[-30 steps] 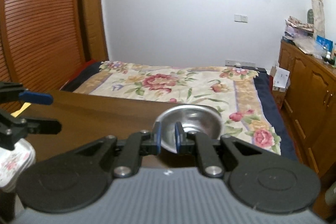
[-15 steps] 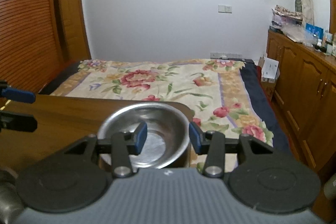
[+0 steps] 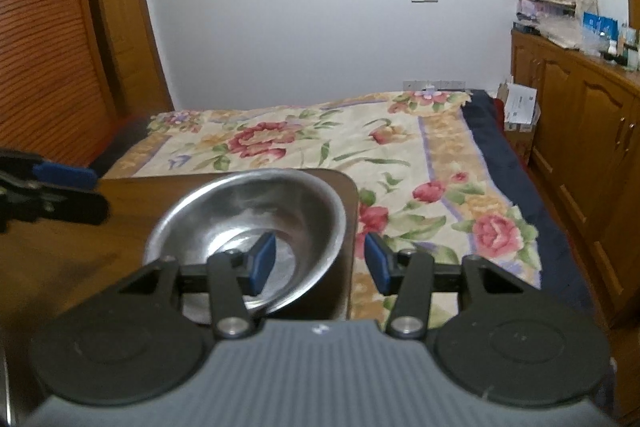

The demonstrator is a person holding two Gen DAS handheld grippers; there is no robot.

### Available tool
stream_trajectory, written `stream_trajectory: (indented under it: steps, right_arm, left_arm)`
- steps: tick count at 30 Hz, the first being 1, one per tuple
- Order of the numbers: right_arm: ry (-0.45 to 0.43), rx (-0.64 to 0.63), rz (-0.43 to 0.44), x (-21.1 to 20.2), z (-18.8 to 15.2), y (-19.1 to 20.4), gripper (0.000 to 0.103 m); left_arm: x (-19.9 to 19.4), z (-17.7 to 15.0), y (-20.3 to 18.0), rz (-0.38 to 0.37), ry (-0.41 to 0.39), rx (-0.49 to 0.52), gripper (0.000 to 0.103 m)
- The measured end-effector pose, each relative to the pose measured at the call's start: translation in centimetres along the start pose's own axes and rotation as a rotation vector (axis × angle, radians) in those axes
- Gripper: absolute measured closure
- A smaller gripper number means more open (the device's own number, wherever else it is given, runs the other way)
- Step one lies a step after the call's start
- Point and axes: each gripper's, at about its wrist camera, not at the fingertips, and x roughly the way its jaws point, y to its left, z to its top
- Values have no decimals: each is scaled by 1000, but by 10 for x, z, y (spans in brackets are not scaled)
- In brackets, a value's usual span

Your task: Organize plates and bowls

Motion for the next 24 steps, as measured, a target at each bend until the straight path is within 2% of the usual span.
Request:
stream_trajectory:
  steps: [3,9,13,18,21,24]
  right_arm:
    - [8,12,19,2,0,0,53]
    - [6,25,46,3,1,8,53]
    - [9,22,61,5,2,12,53]
    - [14,23,68,9,2,16,53]
    - [20,18,71,11,2,19,53]
    - [27,22,76,11,1,21,57]
  left_arm:
    - [10,1,3,-24,24,-23,35]
    - [21,7,10,-70,44,-81,37]
    - [27,9,12,-98,72,-102,45]
    - [36,9,15,-71,111,-129,51]
    - [40,8,20,-74,138,-158,63]
    - [43,6,24,-81,167,-178,86]
